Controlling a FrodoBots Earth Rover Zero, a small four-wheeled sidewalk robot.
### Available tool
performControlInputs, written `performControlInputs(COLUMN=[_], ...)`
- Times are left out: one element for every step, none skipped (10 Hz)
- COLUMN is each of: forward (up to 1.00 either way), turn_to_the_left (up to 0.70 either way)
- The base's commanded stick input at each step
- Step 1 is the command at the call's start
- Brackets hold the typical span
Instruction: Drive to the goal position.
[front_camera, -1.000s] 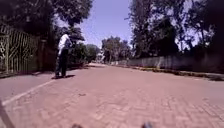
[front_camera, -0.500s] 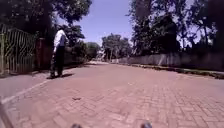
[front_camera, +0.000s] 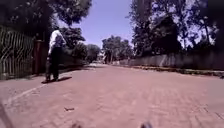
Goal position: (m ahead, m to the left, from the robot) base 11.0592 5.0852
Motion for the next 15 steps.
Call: performControlInputs(forward=[0.70,0.70,0.70,0.70,0.70,0.70,0.70,0.70,0.70,0.70,0.70,0.70,0.70,0.70,0.70], turn_to_the_left=[0.00,0.00,0.00,0.00,0.00,0.00,0.00,0.00,0.00,0.00,0.00,0.00,0.00,0.00,0.00])
